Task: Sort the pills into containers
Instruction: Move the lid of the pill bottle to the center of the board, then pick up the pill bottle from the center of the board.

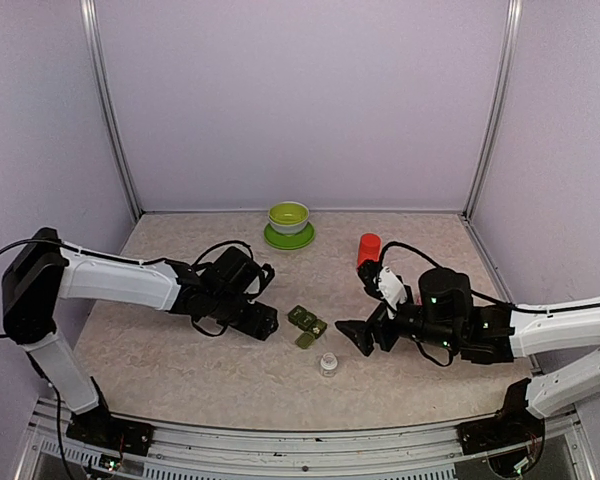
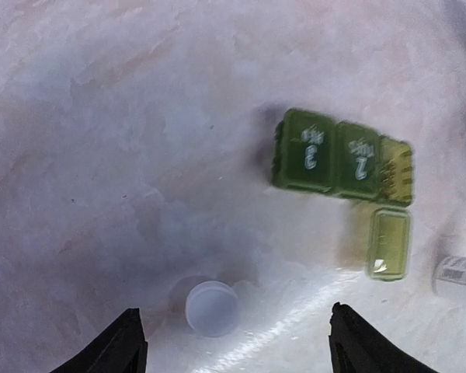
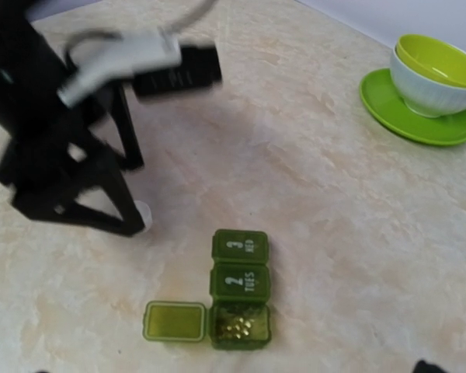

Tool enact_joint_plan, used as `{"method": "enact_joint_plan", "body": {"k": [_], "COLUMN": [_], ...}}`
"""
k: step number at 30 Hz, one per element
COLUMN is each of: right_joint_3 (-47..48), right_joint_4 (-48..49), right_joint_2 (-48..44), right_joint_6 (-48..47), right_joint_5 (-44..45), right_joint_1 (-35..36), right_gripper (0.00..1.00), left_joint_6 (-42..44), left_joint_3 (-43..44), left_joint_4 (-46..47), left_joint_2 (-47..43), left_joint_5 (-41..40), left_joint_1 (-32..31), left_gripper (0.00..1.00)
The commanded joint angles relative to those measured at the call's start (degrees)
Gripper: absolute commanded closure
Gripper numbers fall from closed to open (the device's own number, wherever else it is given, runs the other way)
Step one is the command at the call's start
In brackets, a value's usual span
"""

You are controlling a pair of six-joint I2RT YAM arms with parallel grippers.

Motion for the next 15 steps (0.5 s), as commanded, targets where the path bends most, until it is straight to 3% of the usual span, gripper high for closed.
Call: {"method": "enact_joint_plan", "body": {"k": [1, 7, 15], "right_joint_3": [-1.8, -4.9, -8.1], "right_joint_4": [1.7, 1.4, -1.9], "right_joint_2": [-1.8, -5.8, -14.2], "right_joint_6": [2.3, 7.9, 11.6], "right_joint_5": [3.2, 9.1, 17.5], "right_joint_1": [-0.6, -1.7, -2.7], "right_gripper": [0.00, 0.00, 0.00], "left_joint_6": [1.3, 3.0, 4.3], "left_joint_3": [2.1, 5.0, 14.4], "left_joint_4": [1.7, 2.1, -2.7], "left_joint_2": [-7.1, -6.2, 3.9], "left_joint_5": [0.8, 4.7, 3.8], "left_joint_1": [-3.8, -10.4, -15.8], "left_gripper": [0.19, 0.16, 0.18]}}
